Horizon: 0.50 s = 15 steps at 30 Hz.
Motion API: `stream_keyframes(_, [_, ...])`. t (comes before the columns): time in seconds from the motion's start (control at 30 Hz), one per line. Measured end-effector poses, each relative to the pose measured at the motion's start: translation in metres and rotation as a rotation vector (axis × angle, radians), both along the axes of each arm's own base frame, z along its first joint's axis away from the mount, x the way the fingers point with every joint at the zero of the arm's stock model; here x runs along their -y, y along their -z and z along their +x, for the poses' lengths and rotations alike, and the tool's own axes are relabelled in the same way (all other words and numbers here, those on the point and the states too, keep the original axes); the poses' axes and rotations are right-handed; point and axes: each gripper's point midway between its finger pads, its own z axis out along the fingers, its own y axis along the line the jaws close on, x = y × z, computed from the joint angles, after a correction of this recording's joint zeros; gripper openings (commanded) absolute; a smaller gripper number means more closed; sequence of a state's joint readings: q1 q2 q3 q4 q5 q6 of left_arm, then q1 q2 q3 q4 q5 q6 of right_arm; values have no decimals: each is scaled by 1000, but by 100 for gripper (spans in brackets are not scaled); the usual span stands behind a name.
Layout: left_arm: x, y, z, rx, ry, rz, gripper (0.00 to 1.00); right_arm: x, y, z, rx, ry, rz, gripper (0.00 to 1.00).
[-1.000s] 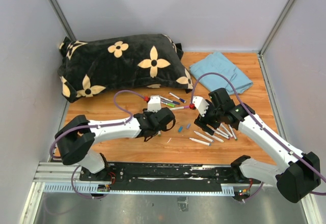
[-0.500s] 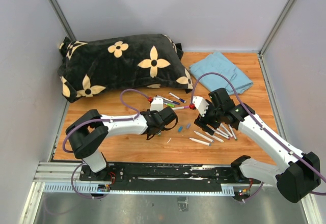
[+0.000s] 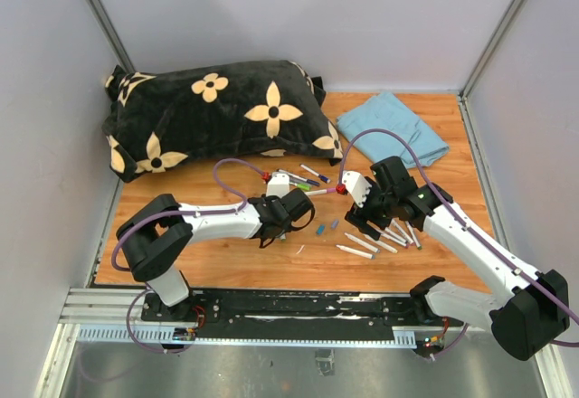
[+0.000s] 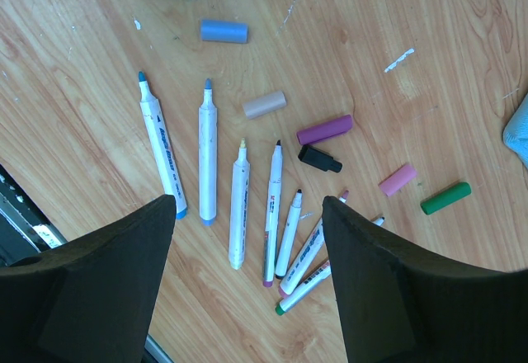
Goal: Open the pen caps
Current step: Pick up the pen from the center of the board.
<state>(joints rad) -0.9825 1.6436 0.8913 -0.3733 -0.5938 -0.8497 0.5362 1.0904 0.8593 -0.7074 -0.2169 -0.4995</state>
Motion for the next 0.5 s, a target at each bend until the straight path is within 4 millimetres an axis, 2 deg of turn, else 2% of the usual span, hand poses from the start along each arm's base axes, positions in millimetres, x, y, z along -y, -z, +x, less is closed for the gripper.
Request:
stream_keyframes(0.17, [-1,3,-1,-10,4,-2,35,0,0,0,0,0,0,73])
stream_keyframes(0.5, [2,7,0,-23,15,-18,36,0,0,0,0,0,1,73])
